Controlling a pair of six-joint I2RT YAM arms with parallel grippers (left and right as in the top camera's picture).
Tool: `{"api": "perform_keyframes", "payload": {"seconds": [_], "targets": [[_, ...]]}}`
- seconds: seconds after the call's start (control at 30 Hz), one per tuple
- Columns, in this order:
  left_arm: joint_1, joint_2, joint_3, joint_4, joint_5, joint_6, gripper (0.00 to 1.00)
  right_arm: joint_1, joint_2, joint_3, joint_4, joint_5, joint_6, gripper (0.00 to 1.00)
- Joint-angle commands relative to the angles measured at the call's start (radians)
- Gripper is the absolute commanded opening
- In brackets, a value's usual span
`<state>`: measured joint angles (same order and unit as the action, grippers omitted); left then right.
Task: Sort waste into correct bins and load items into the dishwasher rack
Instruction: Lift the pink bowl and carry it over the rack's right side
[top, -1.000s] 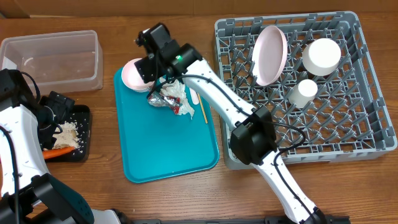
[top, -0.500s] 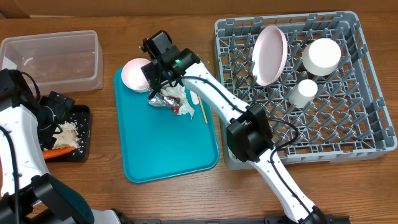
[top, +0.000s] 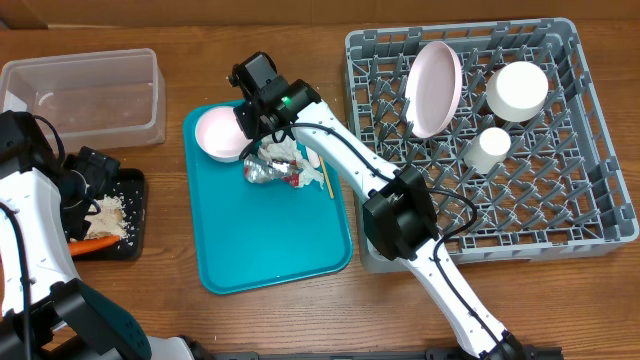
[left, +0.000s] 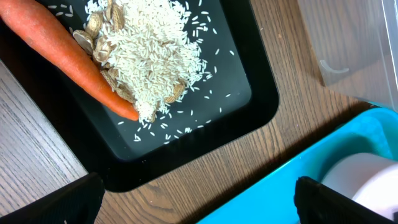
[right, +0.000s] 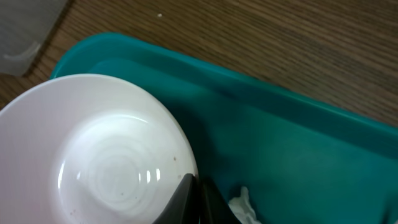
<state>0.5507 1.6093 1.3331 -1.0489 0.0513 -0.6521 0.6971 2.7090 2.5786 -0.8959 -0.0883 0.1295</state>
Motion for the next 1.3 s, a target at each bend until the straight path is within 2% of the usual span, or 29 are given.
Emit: {"api": "perform_keyframes", "payload": {"seconds": [0.0, 0.37, 0.63, 1.03, 1.27], "targets": [[0.002, -0.014, 0.016, -0.001, -0.007, -0.006, 1.00, -0.001, 0.002, 0.045, -0.017, -0.021, 0.004, 0.04], [0.002, -0.014, 0.016, -0.001, -0.007, -0.006, 1.00, -0.053, -0.142, 0.166, -0.156, -0.018, 0.001, 0.04], [0.002, -0.014, 0.016, -0.001, -0.007, -0.006, 1.00, -0.180, -0.403, 0.193, -0.300, 0.002, -0.006, 0.04], [0.002, -0.014, 0.016, -0.001, -0.007, -0.006, 1.00, -0.357, -0.822, 0.192, -0.610, 0.314, 0.005, 0.04], [0.003, -0.014, 0.016, -0.001, -0.007, -0.006, 1.00, -0.367, -0.940, 0.192, -0.798, 0.534, 0.114, 0.04]]}}
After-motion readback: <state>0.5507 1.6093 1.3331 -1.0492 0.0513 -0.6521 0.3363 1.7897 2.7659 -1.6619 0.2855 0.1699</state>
